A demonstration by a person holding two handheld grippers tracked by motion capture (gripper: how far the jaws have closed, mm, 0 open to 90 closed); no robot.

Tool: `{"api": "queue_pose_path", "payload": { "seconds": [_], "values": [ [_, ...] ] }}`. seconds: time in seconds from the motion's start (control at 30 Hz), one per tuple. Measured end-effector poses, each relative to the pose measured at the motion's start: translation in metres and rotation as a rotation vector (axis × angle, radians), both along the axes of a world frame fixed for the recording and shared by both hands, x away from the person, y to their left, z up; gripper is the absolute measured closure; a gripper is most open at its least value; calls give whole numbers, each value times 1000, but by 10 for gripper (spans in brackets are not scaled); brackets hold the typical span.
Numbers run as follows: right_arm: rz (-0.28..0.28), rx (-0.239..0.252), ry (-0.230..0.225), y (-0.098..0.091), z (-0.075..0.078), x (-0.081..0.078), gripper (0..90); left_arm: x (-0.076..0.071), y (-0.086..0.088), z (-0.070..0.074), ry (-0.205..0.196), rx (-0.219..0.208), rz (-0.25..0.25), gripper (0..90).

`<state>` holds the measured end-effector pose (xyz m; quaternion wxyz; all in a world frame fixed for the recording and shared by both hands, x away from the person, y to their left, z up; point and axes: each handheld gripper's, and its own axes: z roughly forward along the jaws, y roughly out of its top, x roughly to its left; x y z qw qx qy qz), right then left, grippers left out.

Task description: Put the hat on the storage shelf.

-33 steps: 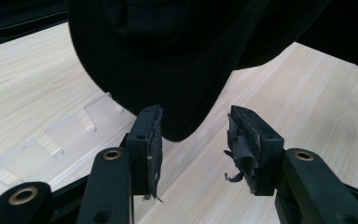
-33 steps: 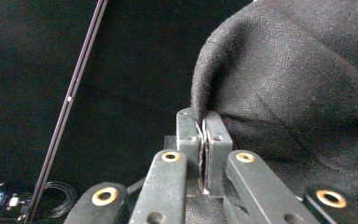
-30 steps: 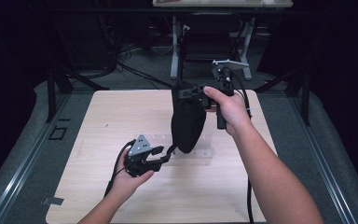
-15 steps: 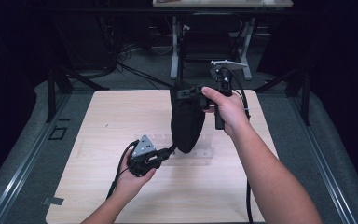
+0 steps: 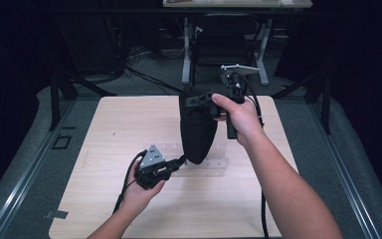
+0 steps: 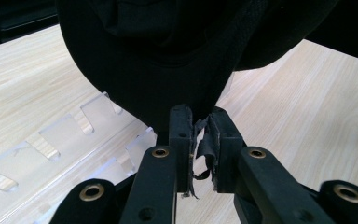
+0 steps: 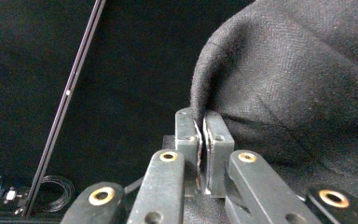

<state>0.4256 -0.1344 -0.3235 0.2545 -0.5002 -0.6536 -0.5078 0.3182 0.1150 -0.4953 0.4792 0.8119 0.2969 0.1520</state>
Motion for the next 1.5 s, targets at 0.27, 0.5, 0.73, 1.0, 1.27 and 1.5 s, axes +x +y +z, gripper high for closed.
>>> {"api": "queue_pose_path", "payload": {
  "seconds": [0.27,0.5,0.73,1.0,1.27,1.5],
  "values": [
    [15,-5,-31,4,5,-3,793,-1,1,-1,10,1,5,823],
    [-9,-10,-47,-4,10,-5,797,-1,4,-1,2,0,27,838],
    [-24,-14,-51,-16,9,-7,797,1,12,-4,7,-2,43,853],
    [-42,-42,-77,-28,10,-12,792,4,21,-19,50,9,81,839],
    [-65,-109,-122,-35,7,-23,765,0,25,-26,39,-10,93,830],
    [-115,-220,-192,-42,1,-36,728,-4,29,-27,26,1,112,713]
  ]
}}
